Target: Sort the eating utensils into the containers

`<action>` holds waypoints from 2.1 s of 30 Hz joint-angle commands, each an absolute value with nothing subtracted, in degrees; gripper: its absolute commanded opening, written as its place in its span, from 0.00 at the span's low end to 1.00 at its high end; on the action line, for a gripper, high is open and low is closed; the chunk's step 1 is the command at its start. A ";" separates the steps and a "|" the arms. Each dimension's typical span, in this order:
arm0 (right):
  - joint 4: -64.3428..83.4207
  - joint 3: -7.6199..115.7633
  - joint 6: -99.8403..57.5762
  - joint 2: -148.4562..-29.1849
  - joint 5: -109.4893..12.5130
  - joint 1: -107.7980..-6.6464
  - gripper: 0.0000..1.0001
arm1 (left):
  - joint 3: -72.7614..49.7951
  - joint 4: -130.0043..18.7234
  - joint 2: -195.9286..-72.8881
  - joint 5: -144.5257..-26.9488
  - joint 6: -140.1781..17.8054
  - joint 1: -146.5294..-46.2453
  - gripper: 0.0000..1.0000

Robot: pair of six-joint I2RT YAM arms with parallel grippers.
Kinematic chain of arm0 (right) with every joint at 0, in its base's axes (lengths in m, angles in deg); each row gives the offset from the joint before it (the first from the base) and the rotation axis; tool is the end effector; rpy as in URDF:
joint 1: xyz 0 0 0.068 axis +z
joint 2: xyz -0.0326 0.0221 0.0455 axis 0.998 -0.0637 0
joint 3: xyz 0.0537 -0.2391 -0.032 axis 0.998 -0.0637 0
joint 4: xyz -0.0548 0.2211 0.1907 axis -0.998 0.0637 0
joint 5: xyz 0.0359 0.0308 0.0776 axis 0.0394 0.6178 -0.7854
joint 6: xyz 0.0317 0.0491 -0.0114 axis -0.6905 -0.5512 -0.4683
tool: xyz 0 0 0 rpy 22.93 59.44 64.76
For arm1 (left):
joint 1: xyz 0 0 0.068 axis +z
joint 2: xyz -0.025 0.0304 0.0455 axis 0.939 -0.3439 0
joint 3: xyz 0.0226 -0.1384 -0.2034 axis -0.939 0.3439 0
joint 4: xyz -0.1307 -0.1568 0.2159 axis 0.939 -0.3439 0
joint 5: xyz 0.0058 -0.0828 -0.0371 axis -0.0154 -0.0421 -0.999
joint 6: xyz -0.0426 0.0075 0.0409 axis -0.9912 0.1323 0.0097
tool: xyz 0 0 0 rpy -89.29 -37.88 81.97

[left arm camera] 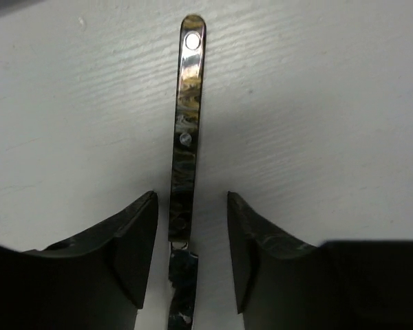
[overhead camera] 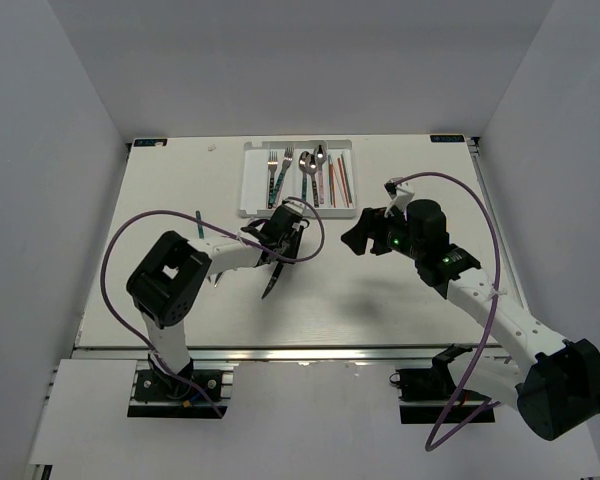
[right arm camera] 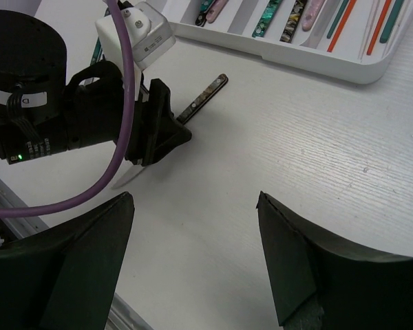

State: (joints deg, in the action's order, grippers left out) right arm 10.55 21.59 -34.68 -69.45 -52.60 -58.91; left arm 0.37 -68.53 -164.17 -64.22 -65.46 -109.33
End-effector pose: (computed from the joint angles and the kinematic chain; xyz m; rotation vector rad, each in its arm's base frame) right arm 0.2657 0.1480 0.2492 -0.2647 1.9717 0.7479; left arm 0.3079 -0.2403 0.0895 0.4242 2.4707 -0.1018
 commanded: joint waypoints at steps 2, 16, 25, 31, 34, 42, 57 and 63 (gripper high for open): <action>7.54 20.89 -33.48 -68.73 -53.33 -59.02 0.77 | 1.10 -67.32 -166.58 -65.96 -66.04 -108.82 0.45; 7.36 20.89 -33.13 -68.12 -53.59 -59.10 0.77 | 2.77 -70.75 -158.25 -72.82 -68.68 -111.37 0.00; 6.92 20.71 -32.86 -68.65 -52.89 -59.02 0.78 | -8.91 -76.64 -150.40 -56.65 -75.89 -106.29 0.00; 6.31 20.27 -32.51 -69.61 -52.01 -59.02 0.78 | -27.24 -75.94 -164.61 -59.81 -67.19 -96.00 0.00; 5.87 20.01 -32.60 -70.14 -52.27 -59.10 0.78 | -39.54 -76.38 -171.39 -62.53 -64.64 -92.05 0.00; 5.60 19.48 -32.69 -71.81 -53.24 -59.02 0.78 | -55.33 -69.62 -188.37 -69.47 -59.98 -85.98 0.00; 6.31 20.80 -32.42 -74.89 -52.71 -59.02 0.78 | -44.44 -62.32 -185.14 -68.51 -60.33 -84.74 0.81; 6.48 20.36 -31.81 -73.13 -51.84 -59.02 0.78 | -38.92 -66.08 -170.12 -68.95 -62.17 -84.83 0.98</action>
